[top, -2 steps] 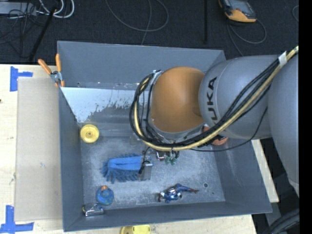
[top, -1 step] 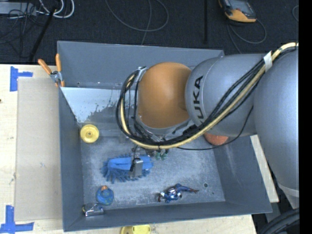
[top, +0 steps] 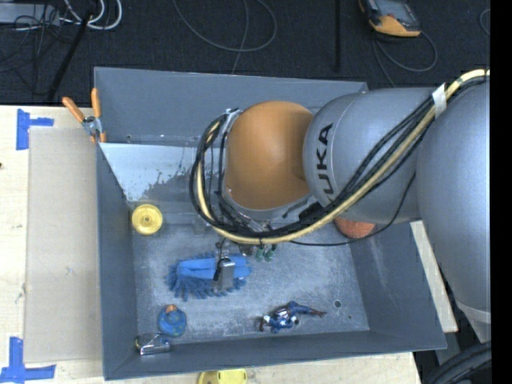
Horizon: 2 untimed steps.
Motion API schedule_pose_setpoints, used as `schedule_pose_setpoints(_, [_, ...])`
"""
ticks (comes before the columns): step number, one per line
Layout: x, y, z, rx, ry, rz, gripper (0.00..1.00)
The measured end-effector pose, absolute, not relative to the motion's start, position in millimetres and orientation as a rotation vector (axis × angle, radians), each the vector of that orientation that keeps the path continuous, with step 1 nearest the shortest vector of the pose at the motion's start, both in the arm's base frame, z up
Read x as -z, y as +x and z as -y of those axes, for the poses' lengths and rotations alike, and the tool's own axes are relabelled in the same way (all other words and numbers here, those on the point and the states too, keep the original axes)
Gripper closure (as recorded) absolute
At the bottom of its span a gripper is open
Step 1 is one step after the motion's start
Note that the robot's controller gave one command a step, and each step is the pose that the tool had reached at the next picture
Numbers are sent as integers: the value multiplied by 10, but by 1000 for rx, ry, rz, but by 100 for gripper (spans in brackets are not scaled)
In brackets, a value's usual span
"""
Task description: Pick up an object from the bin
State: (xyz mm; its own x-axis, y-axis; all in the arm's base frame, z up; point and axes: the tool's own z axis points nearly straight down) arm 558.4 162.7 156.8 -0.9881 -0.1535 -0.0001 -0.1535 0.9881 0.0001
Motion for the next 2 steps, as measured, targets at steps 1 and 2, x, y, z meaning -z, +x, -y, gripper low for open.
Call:
schedule_pose_setpoints(1, [-770, 5660, -1577, -2, -168, -3133, 0])
schedule_pose_setpoints(2, [-608, 5723, -1573, -8, -173, -3128, 100])
